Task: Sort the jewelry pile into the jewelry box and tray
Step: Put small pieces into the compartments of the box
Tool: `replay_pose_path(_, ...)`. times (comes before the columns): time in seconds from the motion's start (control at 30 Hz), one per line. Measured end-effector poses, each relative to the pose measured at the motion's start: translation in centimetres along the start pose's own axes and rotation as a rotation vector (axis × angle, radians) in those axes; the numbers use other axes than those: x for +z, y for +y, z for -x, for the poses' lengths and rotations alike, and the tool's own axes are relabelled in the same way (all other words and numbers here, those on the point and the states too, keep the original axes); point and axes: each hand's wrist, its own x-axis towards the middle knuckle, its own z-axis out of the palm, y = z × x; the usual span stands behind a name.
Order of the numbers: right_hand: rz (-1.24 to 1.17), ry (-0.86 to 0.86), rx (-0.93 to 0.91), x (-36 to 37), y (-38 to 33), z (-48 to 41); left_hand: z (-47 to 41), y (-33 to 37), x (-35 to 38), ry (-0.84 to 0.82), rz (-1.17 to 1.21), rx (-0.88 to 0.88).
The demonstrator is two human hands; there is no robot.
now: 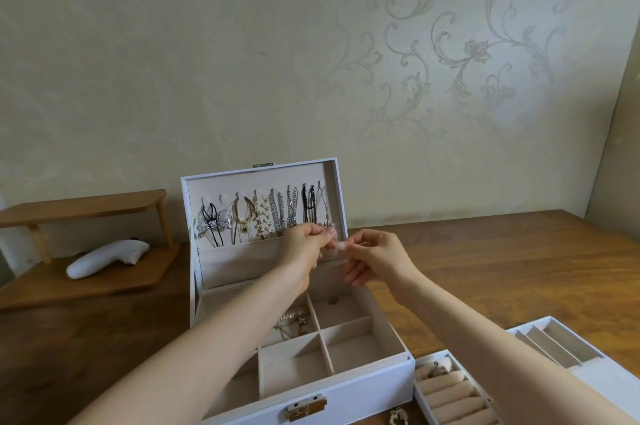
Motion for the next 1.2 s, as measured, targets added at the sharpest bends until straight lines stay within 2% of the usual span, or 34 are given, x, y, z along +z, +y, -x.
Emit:
replay_pose_path(0.13,0.000,0.027,-0.032,0.2,0.3,-0.1,0.1,0.3,0.4,-0.029,0.041,-0.014)
replay_pose_path(0.4,-0.075,-0.028,-0.045,-0.1,0.0,0.1,0.2,1.8,1.4,-0.051,0.228,-0.099)
replay_pose_path(0.57,-0.080,-0.010,-0.055,-0.2,0.2,0.0,-0.4,2.3,1.2,0.007,0.257,-0.081)
replay_pose_path(1.03,-0.259,0.237,-0.056,0.2,1.3,-0.8,-1.1,0.7,-0.3,0.054,-0.101,0.126)
replay_pose_path(1.1,-0.205,0.271,-0.080,0.1,1.4,-0.9,-1.8,0.2,-0.5,0.093,-0.228,0.196)
replay_pose_path(1.2,0.116,0.297,-0.209,0.1,2.0,-1.0,-2.8,-0.8,-0.7,0.134,-0.345,0.261)
